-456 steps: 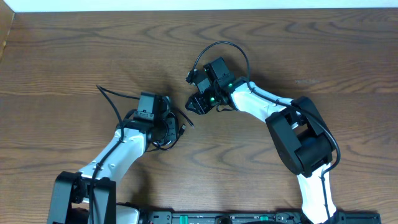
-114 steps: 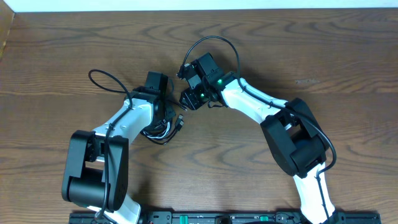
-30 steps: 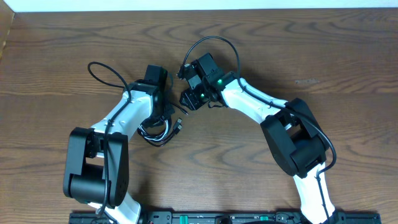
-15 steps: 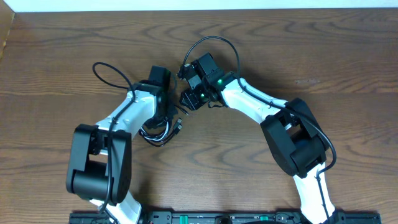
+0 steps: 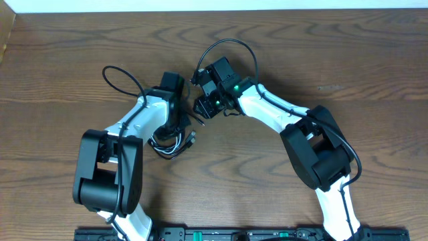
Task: Untangle cables
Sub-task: 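Move the left gripper with the bundle rightward toward the right gripper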
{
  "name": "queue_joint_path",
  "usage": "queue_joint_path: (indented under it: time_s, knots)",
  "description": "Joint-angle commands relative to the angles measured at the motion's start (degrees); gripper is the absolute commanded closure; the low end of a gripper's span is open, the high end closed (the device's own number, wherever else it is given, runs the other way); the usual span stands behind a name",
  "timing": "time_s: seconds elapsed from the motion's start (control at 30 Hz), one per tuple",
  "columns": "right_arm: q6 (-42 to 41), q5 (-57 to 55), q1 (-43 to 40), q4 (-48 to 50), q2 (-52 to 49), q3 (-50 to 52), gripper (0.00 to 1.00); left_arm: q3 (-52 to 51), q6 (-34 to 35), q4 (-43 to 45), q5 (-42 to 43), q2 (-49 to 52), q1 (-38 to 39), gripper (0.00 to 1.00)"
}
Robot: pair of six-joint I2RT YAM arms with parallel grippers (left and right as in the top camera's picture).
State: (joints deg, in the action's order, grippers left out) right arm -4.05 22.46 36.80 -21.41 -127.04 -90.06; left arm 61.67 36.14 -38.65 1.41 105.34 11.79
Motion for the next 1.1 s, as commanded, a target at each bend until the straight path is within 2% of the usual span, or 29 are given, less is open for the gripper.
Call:
queue_joint_path:
  time_s: [0.0, 0.17, 0.3, 0.43, 0.6, 0.73, 0.93, 1.07]
  knots:
    - [0.48, 0.13, -0.13, 0.0, -0.59, -0.09, 0.58, 0.52, -3.19, -2.89, -0.07, -1.68, -1.57, 0.93]
    - [0.26, 0.15, -0.13, 0.11, -0.59, -0.09, 0.58, 0.52, -9.49, -3.58, 6.19, -6.64, -1.81, 0.93]
    - [-0.2, 0.55, -0.13, 0.2, -0.59, -0.09, 0.59, 0.5, -9.53, -5.31, 6.99, -7.93, -1.81, 0.92]
    - [-0.17, 6.73, -0.2, 1.18, -0.59, -0.09, 0.64, 0.39, -9.57, -8.09, 6.99, -7.91, -1.81, 0.92]
    - [-0.17, 10.73, -0.44, 2.1, -0.61, -0.09, 0.56, 0.33, -11.47, -11.37, 8.17, -7.91, -1.73, 0.93]
    - [-0.22, 11.17, -0.42, 2.14, -0.63, -0.09, 0.58, -1.4, -13.92, -11.87, 13.03, -7.91, -1.49, 0.93]
    - [-1.09, 11.17, -0.79, 2.21, -0.63, -0.09, 0.6, -4.24, -14.51, -11.89, 13.22, -7.89, 0.39, 0.92]
    - [-1.07, 11.15, -0.98, 2.14, -0.63, -0.09, 0.6, -4.46, -18.6, -11.82, 17.14, -7.89, 1.92, 0.92]
